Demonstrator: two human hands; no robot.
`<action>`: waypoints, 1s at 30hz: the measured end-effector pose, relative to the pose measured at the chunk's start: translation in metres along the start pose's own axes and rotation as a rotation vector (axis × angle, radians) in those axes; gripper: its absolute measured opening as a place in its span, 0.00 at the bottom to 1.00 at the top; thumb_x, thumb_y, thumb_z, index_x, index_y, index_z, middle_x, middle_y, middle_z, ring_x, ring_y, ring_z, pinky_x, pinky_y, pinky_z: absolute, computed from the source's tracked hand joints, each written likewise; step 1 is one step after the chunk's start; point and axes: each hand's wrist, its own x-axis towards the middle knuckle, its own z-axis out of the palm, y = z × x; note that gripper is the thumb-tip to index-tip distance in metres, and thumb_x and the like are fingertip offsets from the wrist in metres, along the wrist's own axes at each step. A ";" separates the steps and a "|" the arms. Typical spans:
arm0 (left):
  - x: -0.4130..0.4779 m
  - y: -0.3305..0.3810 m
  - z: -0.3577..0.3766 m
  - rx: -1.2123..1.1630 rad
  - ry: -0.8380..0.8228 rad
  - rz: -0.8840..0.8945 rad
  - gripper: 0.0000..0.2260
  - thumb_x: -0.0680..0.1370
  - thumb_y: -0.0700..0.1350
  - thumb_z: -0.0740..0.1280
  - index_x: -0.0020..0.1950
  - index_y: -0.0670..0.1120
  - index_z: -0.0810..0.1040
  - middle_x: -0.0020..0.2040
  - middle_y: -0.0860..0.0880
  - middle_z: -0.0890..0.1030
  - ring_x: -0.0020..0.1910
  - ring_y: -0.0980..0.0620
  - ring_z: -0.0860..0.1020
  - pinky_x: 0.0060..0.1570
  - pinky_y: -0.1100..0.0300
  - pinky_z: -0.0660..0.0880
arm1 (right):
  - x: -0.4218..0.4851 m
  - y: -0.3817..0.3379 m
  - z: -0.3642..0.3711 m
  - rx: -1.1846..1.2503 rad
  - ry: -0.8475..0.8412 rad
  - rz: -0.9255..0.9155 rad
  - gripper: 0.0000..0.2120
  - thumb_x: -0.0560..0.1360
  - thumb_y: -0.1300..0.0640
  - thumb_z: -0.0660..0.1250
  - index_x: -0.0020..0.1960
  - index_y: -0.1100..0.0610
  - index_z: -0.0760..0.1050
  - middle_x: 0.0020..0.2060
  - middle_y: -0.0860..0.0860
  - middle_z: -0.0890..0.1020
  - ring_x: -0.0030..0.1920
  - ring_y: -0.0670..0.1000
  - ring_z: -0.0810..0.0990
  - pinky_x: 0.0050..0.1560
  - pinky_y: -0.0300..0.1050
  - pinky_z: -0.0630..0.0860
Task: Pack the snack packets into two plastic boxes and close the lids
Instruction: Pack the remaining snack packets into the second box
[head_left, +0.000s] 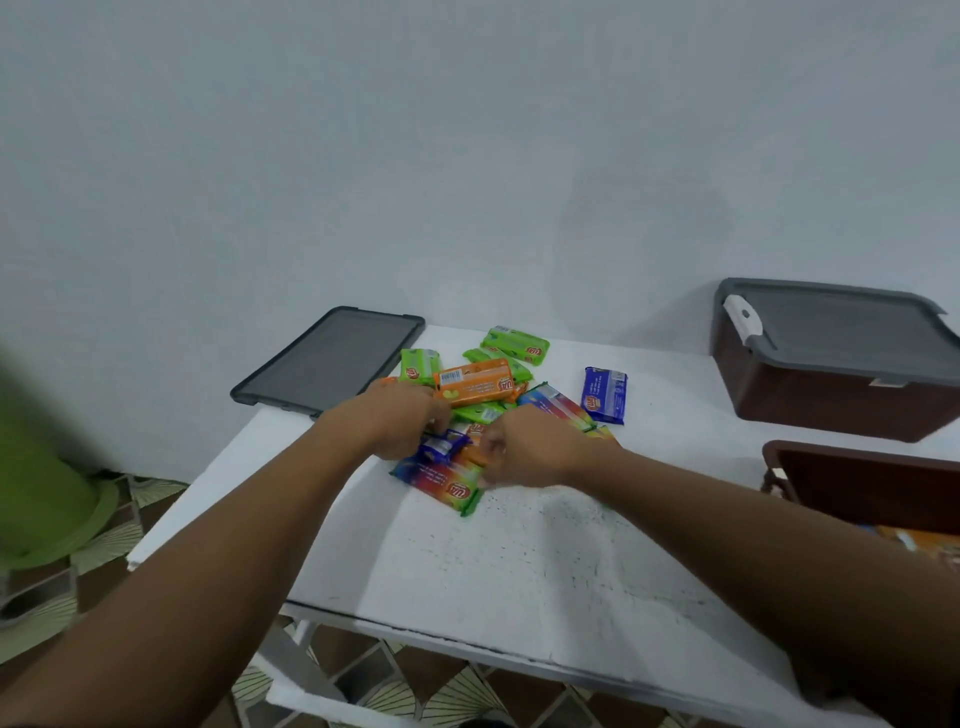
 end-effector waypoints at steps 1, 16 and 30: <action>0.001 -0.004 0.005 0.001 -0.002 0.003 0.21 0.75 0.45 0.73 0.65 0.60 0.72 0.65 0.52 0.73 0.64 0.47 0.70 0.61 0.48 0.68 | 0.004 -0.005 0.006 -0.024 -0.025 -0.012 0.16 0.74 0.46 0.74 0.56 0.54 0.81 0.47 0.49 0.84 0.44 0.48 0.83 0.44 0.43 0.80; 0.007 -0.021 0.013 -0.015 0.066 0.106 0.20 0.75 0.57 0.74 0.66 0.62 0.76 0.63 0.52 0.70 0.67 0.49 0.65 0.65 0.48 0.63 | 0.022 -0.037 0.028 -0.257 -0.050 0.019 0.29 0.73 0.44 0.73 0.70 0.52 0.70 0.57 0.51 0.79 0.54 0.51 0.78 0.55 0.46 0.78; -0.011 0.008 -0.020 -0.598 0.245 0.044 0.05 0.79 0.49 0.68 0.50 0.49 0.82 0.54 0.49 0.83 0.49 0.52 0.82 0.44 0.53 0.81 | -0.042 0.011 -0.041 0.098 0.044 0.048 0.06 0.81 0.56 0.61 0.53 0.57 0.75 0.47 0.52 0.81 0.44 0.48 0.81 0.37 0.38 0.76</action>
